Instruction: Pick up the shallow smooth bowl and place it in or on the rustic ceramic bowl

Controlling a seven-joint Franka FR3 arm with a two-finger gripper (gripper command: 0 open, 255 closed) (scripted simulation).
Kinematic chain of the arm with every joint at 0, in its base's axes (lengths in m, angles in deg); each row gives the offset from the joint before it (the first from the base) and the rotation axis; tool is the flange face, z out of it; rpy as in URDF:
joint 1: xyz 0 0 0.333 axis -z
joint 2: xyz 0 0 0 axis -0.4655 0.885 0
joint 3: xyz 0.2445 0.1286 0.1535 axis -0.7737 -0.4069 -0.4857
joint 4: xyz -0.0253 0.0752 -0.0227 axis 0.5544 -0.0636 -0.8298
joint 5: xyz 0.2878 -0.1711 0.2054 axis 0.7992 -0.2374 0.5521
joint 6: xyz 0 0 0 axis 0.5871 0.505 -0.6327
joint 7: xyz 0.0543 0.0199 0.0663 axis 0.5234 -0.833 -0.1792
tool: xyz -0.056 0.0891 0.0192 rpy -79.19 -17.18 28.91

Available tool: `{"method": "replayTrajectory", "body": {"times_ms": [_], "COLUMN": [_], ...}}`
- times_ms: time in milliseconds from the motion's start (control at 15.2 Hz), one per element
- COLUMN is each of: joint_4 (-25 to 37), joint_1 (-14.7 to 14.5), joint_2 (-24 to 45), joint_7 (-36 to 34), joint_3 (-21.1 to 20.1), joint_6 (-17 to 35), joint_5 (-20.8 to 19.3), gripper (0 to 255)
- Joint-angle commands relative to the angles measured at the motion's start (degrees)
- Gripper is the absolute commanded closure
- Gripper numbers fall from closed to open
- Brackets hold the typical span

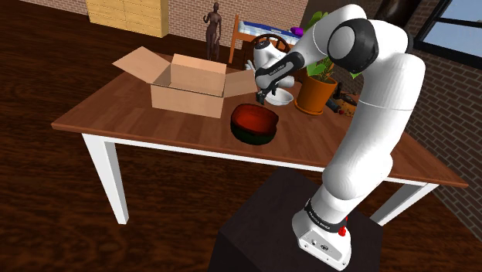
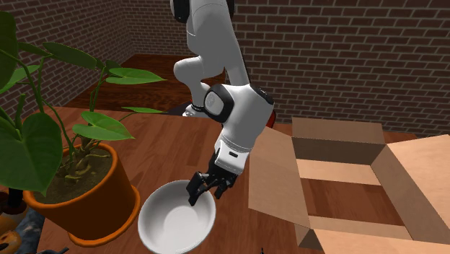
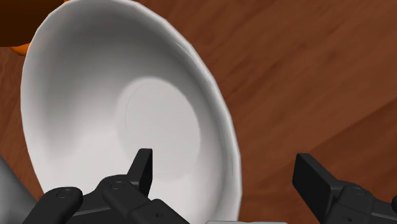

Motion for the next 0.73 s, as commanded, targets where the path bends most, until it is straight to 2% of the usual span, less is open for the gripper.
{"method": "replayTrajectory", "body": {"times_ms": [0,132,198,660], "joint_4": [0.01,0.01,0.01,0.03], "joint_1": [0.0,0.0,0.0,-0.01], "joint_2": [0.02,0.02,0.02,0.03], "joint_7": [0.0,0.0,0.0,-0.01], "joint_3": [0.0,0.0,0.0,-0.01], "joint_6": [0.02,0.02,0.02,0.01], "joint_5": [0.0,0.0,0.0,0.0], "gripper": [0,0,255,255]}}
